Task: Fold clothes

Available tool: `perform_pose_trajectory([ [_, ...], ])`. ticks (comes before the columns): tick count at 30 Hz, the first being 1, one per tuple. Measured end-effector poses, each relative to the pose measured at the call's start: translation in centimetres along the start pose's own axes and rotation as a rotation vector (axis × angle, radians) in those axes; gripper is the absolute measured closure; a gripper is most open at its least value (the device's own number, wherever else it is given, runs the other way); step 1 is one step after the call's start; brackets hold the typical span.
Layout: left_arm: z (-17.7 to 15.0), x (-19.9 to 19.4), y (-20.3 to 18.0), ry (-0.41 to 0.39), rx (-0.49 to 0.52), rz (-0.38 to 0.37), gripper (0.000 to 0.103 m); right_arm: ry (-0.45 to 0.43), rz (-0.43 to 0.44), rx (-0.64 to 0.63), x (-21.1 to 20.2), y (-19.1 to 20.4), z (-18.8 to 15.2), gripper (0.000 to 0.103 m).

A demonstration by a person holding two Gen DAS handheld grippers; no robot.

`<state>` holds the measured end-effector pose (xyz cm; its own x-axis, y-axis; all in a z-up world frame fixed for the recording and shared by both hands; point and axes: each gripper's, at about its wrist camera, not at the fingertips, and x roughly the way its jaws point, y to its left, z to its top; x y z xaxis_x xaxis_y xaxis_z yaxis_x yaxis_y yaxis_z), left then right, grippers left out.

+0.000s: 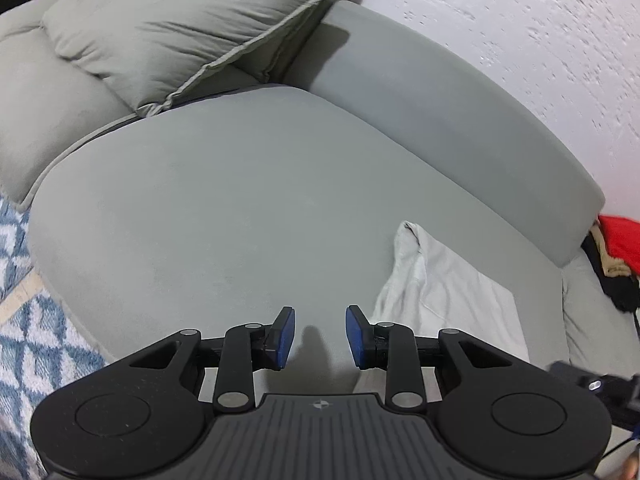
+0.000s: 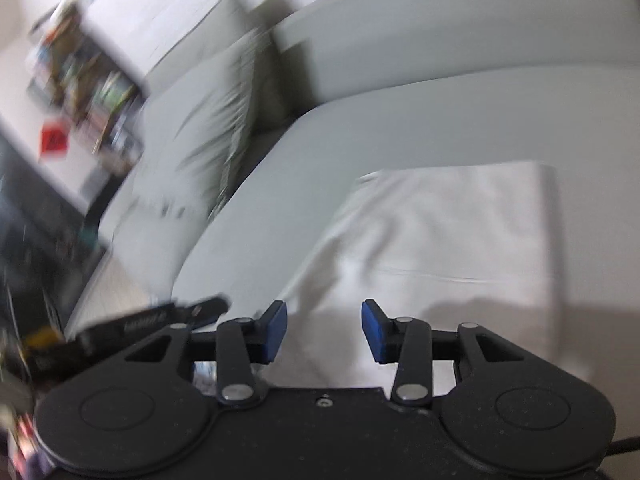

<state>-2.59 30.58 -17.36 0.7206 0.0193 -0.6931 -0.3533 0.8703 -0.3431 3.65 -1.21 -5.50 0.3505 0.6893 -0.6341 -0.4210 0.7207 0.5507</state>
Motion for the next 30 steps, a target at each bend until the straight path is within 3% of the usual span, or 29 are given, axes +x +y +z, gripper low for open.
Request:
perform_pose_trajectory([
  [5,-0.7,-1.0,-4.1,-0.067,0.233,-0.122,0.100,-0.060,-0.101,0.060,-2.3,-3.8,-0.8,0.063],
  [7,-1.0,-0.6,-6.5,-0.069,0.348,-0.131,0.100,-0.057,-0.139,0.022,-2.0,-4.1,-1.4,0.075],
  [8,-1.1,-0.1,-7.7,-0.058,0.392,-0.123,0.100,-0.055,-0.157,0.004,-1.9,-4.2,-1.6,0.086],
  [10,-1.1,2.0,-9.5,0.002,0.451,-0.075,0.096,-0.058,-0.182,-0.074,-1.2,-3.6,-2.0,0.088],
  [11,-1.0,3.5,-9.8,0.046,0.459,-0.016,0.091,-0.060,-0.195,-0.133,-0.7,-3.0,-2.1,0.088],
  [13,-0.9,6.5,-9.7,0.159,0.428,0.160,0.094,-0.040,-0.229,-0.236,0.3,-2.0,-2.6,0.088],
  [15,-0.5,6.8,-8.9,0.188,0.382,0.209,0.085,0.009,-0.261,-0.309,0.7,-1.8,-3.7,0.086],
  [17,-0.4,6.4,-7.9,0.203,0.344,0.245,0.085,0.088,-0.308,-0.357,1.2,-2.1,-5.3,0.086],
  [21,-0.9,4.2,-5.2,0.217,0.278,0.289,0.088,0.074,-0.323,-0.411,-1.6,-1.9,-7.1,0.083],
  [24,-1.4,2.0,-3.7,0.188,0.235,0.205,0.092,0.119,-0.284,-0.356,-3.8,-2.3,-7.2,0.081],
  [28,-2.1,-0.4,-4.9,0.059,0.301,0.051,0.091,0.070,-0.229,-0.310,-5.6,-2.9,-6.6,0.079],
  [30,-2.5,-0.1,-7.0,0.045,0.392,-0.024,0.089,0.026,-0.195,-0.294,-5.1,-2.8,-5.8,0.080],
])
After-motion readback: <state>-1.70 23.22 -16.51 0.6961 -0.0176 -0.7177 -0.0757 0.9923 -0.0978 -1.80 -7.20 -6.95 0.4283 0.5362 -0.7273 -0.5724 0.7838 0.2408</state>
